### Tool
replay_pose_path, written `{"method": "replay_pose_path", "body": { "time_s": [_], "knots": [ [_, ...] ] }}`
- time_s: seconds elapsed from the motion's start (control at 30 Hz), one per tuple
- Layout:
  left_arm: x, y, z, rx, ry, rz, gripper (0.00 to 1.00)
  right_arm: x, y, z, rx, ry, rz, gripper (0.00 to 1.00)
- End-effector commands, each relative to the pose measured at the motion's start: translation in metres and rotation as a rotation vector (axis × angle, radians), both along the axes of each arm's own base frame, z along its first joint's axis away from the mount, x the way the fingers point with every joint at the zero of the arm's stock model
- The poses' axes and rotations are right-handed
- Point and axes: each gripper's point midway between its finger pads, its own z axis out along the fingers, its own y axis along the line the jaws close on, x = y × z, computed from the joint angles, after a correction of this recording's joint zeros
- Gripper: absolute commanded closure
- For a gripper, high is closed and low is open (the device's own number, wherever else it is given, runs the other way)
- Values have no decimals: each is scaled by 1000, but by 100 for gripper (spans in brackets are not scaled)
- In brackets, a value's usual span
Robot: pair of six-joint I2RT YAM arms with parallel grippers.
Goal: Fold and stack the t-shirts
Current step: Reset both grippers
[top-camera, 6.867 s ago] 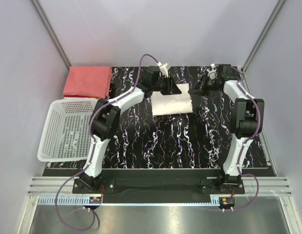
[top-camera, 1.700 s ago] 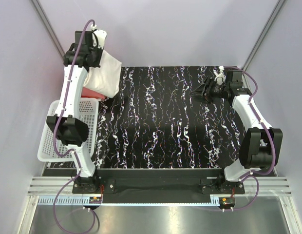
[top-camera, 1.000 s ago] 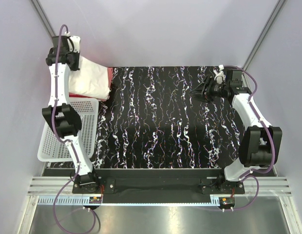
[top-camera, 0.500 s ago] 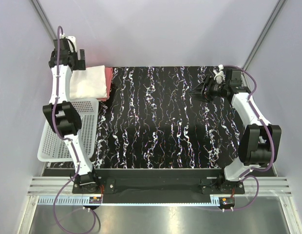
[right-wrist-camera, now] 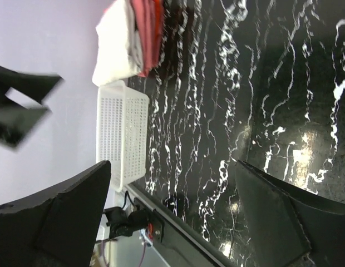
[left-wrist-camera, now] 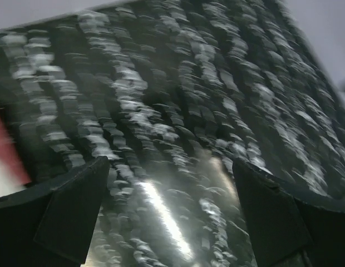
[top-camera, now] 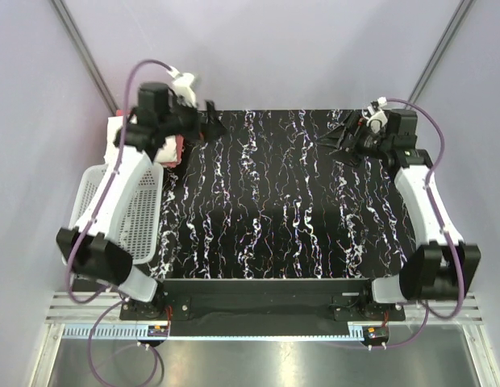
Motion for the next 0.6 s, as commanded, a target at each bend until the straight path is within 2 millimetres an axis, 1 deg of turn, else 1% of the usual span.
{"method": "replay_pose_path", "body": {
  "time_s": [0.0, 0.03, 0.07, 0.1, 0.13, 0.17, 0.2, 0.23, 0.27, 0.3, 0.33, 0.37, 0.4, 0.57],
  "knots": [
    [-55, -64, 28, -143, -58, -201, 1, -24, -5, 45, 0, -122, -60, 0],
    [-76, -68, 21, -162, -54, -223, 1, -29, -6, 51, -7, -142, -68, 0],
    [-91, -77, 20, -183, -56, -258, 1, -34, -8, 55, -15, -159, -83, 0],
    [-107, -77, 38, -226, -115, -263, 1, -46, -8, 65, -16, -190, -89, 0],
    [-116, -76, 14, -231, -75, -261, 1, -52, -8, 70, -19, -208, -90, 0],
    [-124, -74, 11, -246, -78, -257, 1, -59, -8, 74, -18, -222, -90, 0],
    [-130, -72, 8, -265, -76, -245, 1, -70, -8, 82, -18, -252, -90, 0],
    [-142, -67, 5, -273, -101, -246, 1, -75, -7, 84, -20, -267, -89, 0],
    [-147, -65, 3, -274, -103, -243, 1, -80, -8, 86, -22, -275, -92, 0],
    [-155, -62, 9, -280, -128, -246, 1, -88, -9, 88, -30, -287, -100, 0],
    [-161, -62, 4, -282, -119, -258, 1, -91, -10, 88, -36, -297, -104, 0],
    [-165, -62, 5, -284, -123, -266, 1, -94, -11, 89, -42, -307, -113, 0],
    [-172, -60, 10, -294, -134, -272, 1, -96, -12, 86, -44, -298, -117, 0],
    [-188, -60, 23, -338, -154, -296, 1, -105, -13, 87, -42, -306, -130, 0]
  ]
}}
